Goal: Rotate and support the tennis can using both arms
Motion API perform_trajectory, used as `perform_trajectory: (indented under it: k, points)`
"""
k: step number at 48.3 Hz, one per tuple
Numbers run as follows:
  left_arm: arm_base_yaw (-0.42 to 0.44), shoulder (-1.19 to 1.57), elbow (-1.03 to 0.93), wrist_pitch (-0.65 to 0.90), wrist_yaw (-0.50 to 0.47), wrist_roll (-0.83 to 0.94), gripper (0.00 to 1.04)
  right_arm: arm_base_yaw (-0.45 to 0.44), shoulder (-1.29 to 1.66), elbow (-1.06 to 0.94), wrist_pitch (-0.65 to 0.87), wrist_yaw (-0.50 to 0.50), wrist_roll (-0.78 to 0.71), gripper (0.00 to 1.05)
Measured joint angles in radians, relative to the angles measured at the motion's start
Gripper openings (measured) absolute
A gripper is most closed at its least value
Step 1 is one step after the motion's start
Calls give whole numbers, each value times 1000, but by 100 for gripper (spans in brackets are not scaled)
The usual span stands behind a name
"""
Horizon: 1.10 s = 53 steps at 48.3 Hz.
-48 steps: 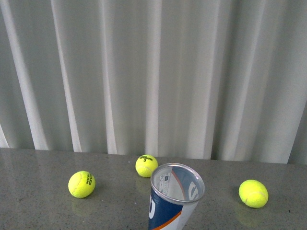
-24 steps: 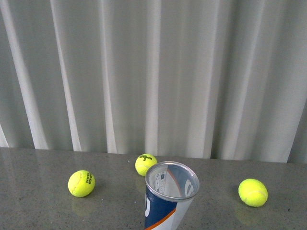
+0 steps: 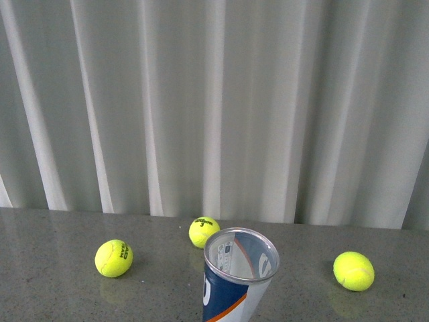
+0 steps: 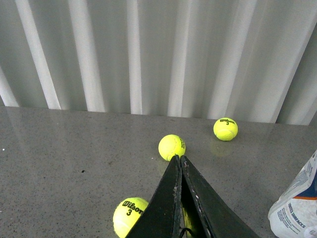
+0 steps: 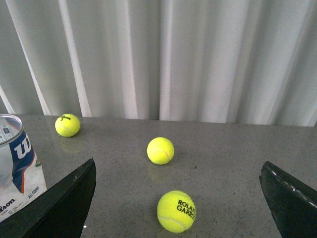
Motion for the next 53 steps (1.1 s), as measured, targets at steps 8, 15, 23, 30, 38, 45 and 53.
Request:
perform_trajectory:
  k: [8,15,23,30,38,45,53]
  points:
    - [0,-56,0,-55,0,0,4,0,0,0,0,0,0,98]
    - [0,-111,0,-111,0,0,4,0,0,0,0,0,0,98]
    - [0,-264,0,-266,0,1,4,0,0,0,0,0,0,98]
    - [0,-264,0,-270,0,0,5,0,0,0,0,0,0,98]
    - [0,-264,0,-271,0,1,36,0,0,0,0,0,0,98]
    - [0,-265,0,-271,0,1,67,0,0,0,0,0,0,98]
    - [0,-265,0,-271,0,1,93,0,0,0,0,0,0,98]
